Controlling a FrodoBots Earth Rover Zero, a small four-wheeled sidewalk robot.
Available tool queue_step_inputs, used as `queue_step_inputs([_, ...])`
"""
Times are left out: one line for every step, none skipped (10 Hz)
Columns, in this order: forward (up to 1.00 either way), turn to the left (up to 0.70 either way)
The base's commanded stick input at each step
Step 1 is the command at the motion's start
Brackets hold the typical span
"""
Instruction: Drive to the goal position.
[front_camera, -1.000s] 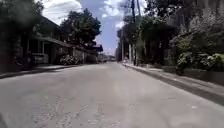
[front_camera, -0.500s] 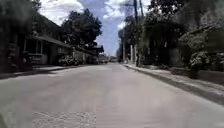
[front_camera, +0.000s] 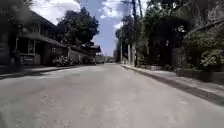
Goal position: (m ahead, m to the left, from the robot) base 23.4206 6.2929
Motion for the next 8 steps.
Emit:
queue_step_inputs([1.00,0.00])
queue_step_inputs([1.00,0.00])
queue_step_inputs([1.00,0.00])
queue_step_inputs([1.00,0.00])
queue_step_inputs([1.00,-0.02])
queue_step_inputs([1.00,-0.05])
queue_step_inputs([1.00,-0.09])
queue_step_inputs([1.00,-0.13])
